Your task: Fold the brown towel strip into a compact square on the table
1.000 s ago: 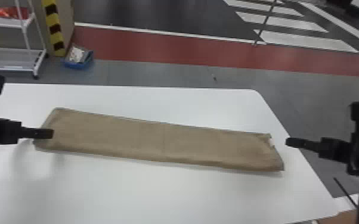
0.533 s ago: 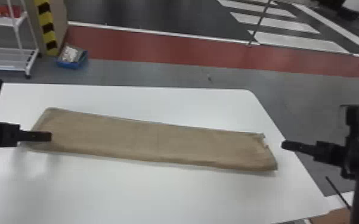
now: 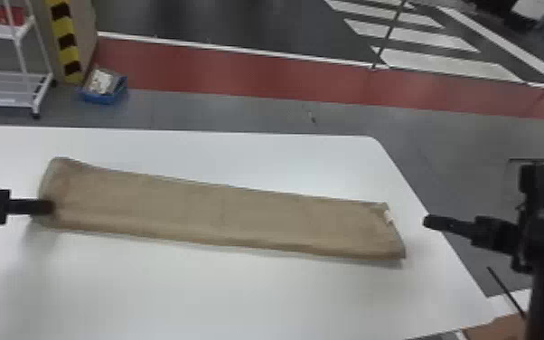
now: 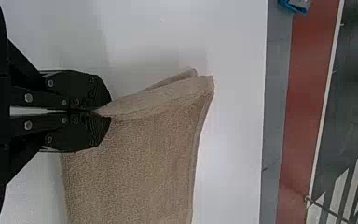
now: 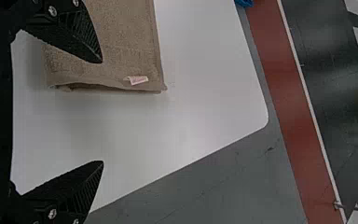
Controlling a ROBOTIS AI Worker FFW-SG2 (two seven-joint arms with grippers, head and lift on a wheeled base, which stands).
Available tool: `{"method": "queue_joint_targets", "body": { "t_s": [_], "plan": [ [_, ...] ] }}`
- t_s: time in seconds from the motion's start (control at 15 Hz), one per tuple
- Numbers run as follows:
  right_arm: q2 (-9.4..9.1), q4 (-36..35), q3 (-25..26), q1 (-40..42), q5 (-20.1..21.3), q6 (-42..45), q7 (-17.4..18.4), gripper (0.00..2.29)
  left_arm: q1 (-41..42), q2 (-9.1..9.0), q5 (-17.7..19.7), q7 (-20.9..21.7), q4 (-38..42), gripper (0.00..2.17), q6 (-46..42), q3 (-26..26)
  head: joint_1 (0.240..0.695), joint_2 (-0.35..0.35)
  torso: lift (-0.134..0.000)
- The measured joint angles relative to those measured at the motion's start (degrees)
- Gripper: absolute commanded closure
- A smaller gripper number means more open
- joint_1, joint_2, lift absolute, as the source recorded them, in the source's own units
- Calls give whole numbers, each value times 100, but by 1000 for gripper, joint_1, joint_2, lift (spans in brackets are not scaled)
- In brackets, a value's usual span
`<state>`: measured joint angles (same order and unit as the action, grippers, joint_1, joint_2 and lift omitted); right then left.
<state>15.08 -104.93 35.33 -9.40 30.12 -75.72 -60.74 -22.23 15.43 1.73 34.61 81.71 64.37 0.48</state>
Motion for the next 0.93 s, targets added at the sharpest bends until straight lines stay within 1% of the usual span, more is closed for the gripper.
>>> {"method": "queue_joint_targets", "body": {
  "t_s": [0.13, 0.27, 0.4, 0.47, 0.67, 0.73, 0.8, 0.87, 0.93],
  "plan": [
    [-23, 14, 0, 0, 2, 21, 9, 124, 185, 179, 80, 254, 222, 2142, 25, 175, 695, -269, -124],
    [-35, 28, -6, 0, 0, 59, 18, 124, 406, 461, 143, 550, 454, 2145, 42, 422, 695, -241, -124],
    [-35, 49, -8, -12, -25, 81, 30, 124, 538, 752, 180, 759, 559, 2142, 37, 729, 695, -211, -124],
    [-36, 68, -12, -24, -41, 85, 35, 124, 563, 882, 190, 837, 572, 2142, 28, 853, 695, -176, -124],
    [-63, 123, -43, -45, -63, 159, 45, 124, 575, 1288, 197, 1023, 575, 2142, 2, 1151, 695, -124, -124],
    [-72, 137, -48, -45, -65, 184, 50, 124, 574, 1356, 196, 1097, 584, 2142, 14, 1207, 695, -113, -124],
    [-82, 152, -54, -45, -66, 217, 69, 124, 573, 1386, 193, 1172, 667, 2142, 101, 1255, 695, -104, -124],
    [-91, 162, -58, -45, -67, 243, 86, 124, 572, 1365, 193, 1245, 857, 2145, 340, 1279, 695, -109, -124],
    [-99, 174, -53, -44, -69, 258, 90, 124, 572, 1278, 199, 1297, 1162, 2142, 735, 1288, 695, -119, -124]
  ]
}}
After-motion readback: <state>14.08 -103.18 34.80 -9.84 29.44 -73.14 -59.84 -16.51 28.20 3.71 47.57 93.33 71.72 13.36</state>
